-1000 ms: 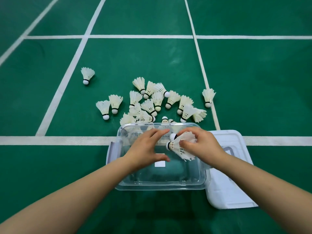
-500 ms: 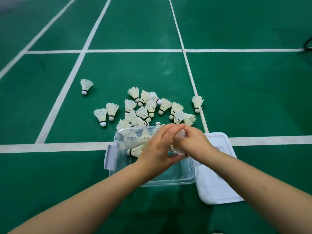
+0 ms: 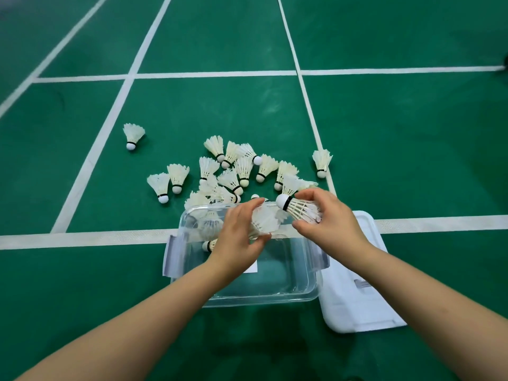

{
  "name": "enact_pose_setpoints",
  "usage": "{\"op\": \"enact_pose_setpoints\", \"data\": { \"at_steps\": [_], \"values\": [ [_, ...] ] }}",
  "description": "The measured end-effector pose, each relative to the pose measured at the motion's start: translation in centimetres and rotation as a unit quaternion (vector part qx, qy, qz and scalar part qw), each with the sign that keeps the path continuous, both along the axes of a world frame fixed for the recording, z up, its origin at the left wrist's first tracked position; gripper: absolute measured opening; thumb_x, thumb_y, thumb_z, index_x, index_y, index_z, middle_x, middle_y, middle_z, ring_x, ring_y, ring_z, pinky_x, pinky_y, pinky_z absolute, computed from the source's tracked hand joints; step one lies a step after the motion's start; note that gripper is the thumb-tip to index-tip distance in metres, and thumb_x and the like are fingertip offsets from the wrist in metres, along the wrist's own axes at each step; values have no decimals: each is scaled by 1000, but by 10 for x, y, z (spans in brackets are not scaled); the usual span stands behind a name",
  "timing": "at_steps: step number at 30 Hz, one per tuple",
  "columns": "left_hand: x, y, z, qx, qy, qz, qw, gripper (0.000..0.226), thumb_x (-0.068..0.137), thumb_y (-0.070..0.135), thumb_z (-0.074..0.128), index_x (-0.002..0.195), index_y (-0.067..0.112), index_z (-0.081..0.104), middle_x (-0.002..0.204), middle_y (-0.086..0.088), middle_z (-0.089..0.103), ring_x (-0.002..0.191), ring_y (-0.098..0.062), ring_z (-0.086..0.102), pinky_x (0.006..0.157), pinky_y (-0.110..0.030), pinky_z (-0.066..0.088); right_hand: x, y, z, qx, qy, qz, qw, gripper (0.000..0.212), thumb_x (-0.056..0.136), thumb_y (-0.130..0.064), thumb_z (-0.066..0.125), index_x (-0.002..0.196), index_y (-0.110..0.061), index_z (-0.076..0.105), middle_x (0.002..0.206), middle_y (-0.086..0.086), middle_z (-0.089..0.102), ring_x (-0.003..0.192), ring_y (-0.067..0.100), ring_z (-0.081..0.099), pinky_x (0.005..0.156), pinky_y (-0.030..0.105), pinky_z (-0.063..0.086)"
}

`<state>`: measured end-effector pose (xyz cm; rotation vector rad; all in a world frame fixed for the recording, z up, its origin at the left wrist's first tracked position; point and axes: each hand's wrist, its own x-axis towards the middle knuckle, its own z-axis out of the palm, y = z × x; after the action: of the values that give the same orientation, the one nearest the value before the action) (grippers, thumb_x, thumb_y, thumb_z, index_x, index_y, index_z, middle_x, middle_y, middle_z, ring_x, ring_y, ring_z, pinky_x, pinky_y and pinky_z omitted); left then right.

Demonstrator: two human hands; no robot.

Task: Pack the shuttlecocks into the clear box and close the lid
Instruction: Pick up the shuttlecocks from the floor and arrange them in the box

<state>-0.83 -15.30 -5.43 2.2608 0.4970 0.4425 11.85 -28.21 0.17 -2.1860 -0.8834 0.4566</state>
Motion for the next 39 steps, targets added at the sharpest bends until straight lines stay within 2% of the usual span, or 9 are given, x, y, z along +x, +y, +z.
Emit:
{"op": "enact_pose_setpoints", "data": {
  "at_steps": [2,5,9,12,17,22,26,31,39],
  "values": [
    [5,1,-6,-41,30,10,999,72,78,15,72,138,19,33,131,-5,49,117,-19,45,97,-30,36,4,1,-3,6,-21,14,1000,40,75,-10,67,112,-20,57,103,-13,51,97,1,44,75,-6,27],
    [14,2,-18,-70,68,20,995,84,74,18,75,141,20,26,127,-3,51,105,-17,50,82,-23,36,10,4,-9,4,-33,32,999,39,75,-11,67,112,-18,58,103,-12,50,97,1,44,76,3,28],
    [19,6,-39,-53,147,29,987,69,71,21,78,128,15,40,122,-8,56,102,-22,52,74,-21,33,15,3,-20,-3,-27,45,999,39,76,-11,67,113,-18,57,104,-10,49,95,1,44,77,-7,24],
    [20,12,-51,-46,211,10,976,69,70,23,79,128,16,42,125,-8,54,109,-22,50,81,-24,35,18,-2,-31,-20,-17,51,998,40,77,-12,66,115,-19,56,105,-12,47,96,0,43,76,-4,25],
    [18,20,-63,-10,242,-16,970,69,77,23,72,136,19,37,136,-5,45,122,-24,44,102,-34,33,18,-5,-42,-34,-14,43,998,38,77,-12,66,113,-20,58,104,-11,49,93,1,44,74,-10,23],
    [14,31,-79,42,280,-6,959,67,79,22,71,136,24,37,138,-6,37,119,-34,43,105,-44,35,18,-1,-48,-33,-17,47,998,38,76,-13,66,112,-20,58,103,-11,49,92,2,44,74,-5,26],
    [15,32,-85,64,298,1,952,66,80,23,69,137,26,36,137,-7,40,122,-31,41,106,-40,30,17,0,-50,-34,-12,54,998,37,77,-15,65,113,-23,57,105,-11,50,94,3,45,75,8,27],
    [12,33,-97,75,309,44,947,68,80,26,68,138,33,34,136,-6,44,121,-27,42,102,-38,29,16,-2,-51,-33,-12,52,998,36,76,-13,67,110,-20,59,102,-11,50,93,1,44,76,-8,24],
    [16,26,-97,194,337,-9,921,59,84,21,53,138,25,30,141,-3,40,128,-23,38,110,-39,16,12,0,-54,-42,-2,56,998,35,75,-12,67,108,-22,59,102,-12,51,93,2,45,77,-8,24]
  ]
}}
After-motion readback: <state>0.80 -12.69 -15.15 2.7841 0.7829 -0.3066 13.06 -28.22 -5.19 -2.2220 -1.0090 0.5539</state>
